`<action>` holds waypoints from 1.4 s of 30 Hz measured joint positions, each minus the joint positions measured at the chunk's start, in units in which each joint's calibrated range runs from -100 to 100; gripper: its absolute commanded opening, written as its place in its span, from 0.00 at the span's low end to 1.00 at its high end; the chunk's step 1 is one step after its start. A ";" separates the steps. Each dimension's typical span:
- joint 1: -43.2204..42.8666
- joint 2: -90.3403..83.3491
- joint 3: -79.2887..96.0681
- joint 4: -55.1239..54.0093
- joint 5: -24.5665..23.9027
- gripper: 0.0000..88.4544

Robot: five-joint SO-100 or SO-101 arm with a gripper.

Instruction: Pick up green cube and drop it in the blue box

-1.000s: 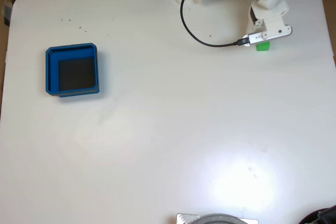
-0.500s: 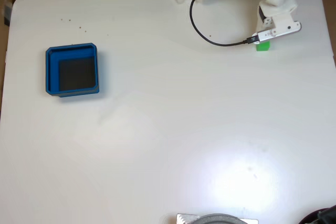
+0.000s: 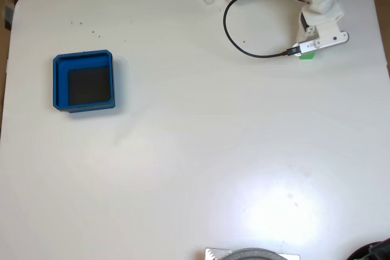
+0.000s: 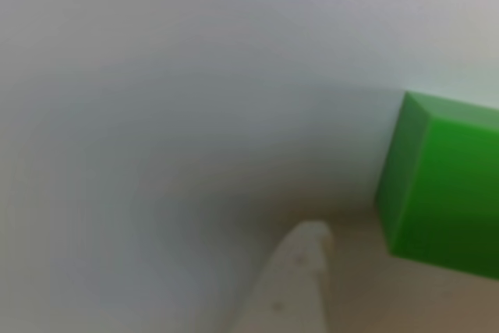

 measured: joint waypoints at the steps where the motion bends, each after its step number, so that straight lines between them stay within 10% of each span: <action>1: 0.07 0.00 0.00 -0.17 0.00 0.29; 42: 1.28 5.68 0.00 -4.47 0.10 0.29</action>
